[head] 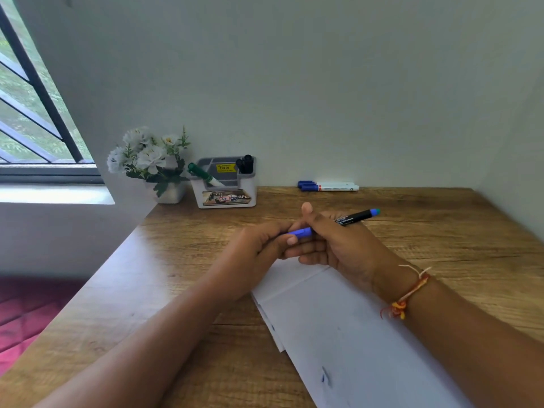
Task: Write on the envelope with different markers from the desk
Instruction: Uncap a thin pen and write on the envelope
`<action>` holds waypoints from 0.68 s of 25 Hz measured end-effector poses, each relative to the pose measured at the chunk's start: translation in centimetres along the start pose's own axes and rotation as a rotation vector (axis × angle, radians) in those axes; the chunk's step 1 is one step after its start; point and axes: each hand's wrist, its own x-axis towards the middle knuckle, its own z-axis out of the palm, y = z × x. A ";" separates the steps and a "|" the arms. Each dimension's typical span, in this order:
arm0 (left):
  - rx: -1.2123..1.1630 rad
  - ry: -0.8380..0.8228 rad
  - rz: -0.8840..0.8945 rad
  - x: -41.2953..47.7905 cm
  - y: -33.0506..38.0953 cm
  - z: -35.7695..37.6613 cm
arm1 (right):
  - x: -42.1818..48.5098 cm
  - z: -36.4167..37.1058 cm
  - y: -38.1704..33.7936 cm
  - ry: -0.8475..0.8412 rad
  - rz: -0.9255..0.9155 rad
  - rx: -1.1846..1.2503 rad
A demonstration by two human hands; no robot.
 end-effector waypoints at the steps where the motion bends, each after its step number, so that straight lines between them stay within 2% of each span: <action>1: -0.020 0.008 -0.016 0.0 0.0 0.0 | 0.0 0.0 -0.1 -0.008 0.013 0.034; 8: -0.293 0.048 -0.141 0.2 0.4 -0.5 | 0.0 -0.1 -0.2 -0.078 0.065 0.151; 13: -0.357 0.040 -0.159 0.4 0.4 -0.3 | 0.2 -0.4 -0.4 -0.036 0.091 0.071; 15: -0.358 0.116 -0.166 0.6 0.1 -0.4 | 0.7 -1.2 -0.7 0.046 0.072 0.074; 17: -0.305 0.190 -0.191 0.8 -0.4 -0.8 | 1.2 -2.4 -0.8 0.212 0.014 0.101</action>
